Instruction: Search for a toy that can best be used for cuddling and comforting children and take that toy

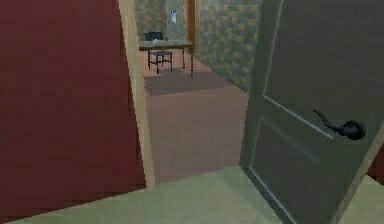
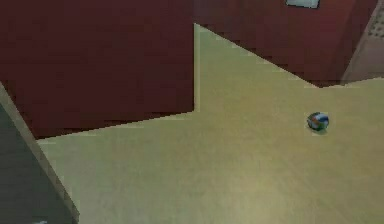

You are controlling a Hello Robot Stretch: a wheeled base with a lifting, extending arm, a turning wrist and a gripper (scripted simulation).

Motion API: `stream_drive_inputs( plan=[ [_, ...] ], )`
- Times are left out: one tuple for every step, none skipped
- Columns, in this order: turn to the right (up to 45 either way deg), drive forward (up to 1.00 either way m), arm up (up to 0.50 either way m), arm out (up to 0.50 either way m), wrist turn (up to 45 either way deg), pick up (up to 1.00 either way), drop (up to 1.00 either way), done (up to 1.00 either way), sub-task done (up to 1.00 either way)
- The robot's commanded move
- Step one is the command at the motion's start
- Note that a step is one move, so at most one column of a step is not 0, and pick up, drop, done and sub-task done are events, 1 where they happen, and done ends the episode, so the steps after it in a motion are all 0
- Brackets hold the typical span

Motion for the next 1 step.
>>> stream_drive_inputs(
  plan=[
    [0.0,1.0,0.0,0.0,0.0,0.0,0.0,0.0,0.0]
  ],
)
